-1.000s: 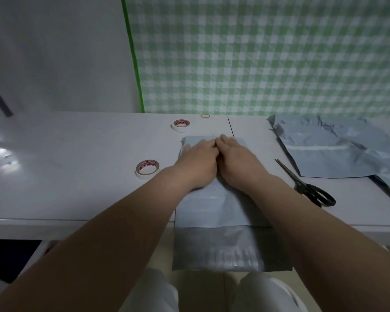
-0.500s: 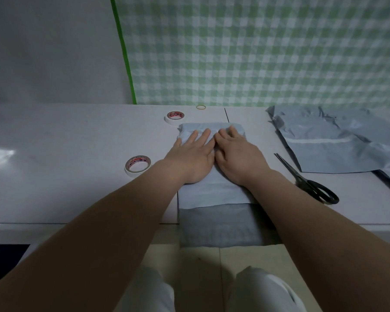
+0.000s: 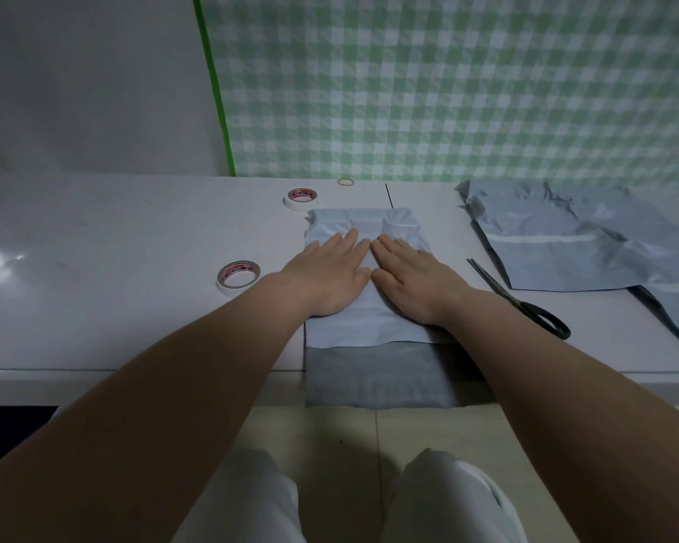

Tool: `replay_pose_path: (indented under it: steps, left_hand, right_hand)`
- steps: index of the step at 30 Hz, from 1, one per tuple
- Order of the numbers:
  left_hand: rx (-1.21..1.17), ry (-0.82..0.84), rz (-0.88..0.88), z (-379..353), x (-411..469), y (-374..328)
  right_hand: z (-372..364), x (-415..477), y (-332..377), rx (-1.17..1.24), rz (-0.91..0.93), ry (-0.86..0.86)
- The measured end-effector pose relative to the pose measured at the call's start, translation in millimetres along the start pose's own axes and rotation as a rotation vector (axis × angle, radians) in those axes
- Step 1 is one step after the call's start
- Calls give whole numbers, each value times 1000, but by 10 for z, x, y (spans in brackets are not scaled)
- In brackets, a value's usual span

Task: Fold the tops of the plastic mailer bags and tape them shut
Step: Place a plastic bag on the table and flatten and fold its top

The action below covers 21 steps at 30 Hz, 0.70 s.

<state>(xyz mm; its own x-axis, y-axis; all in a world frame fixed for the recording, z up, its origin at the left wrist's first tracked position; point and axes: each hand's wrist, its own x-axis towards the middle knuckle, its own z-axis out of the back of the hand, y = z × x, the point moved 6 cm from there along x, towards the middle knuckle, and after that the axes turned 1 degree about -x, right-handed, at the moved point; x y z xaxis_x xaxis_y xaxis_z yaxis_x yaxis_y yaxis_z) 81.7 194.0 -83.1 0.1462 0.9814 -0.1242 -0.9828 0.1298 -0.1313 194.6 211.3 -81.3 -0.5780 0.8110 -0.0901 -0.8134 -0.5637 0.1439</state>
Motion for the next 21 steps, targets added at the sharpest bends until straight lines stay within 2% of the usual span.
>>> replay_pose_path:
  steps: [5,14,21]
  left_hand:
    - [11,13,-25,-18,-179,-29]
    - [-25,36,-242,-37,-824,-239]
    - [51,35,-324,-145,-1155,-214]
  right_hand:
    - [37,-202,52,0,4,-3]
    - [115,-625,206,92,89,-83]
    - [90,-1059,261,102,123,-112]
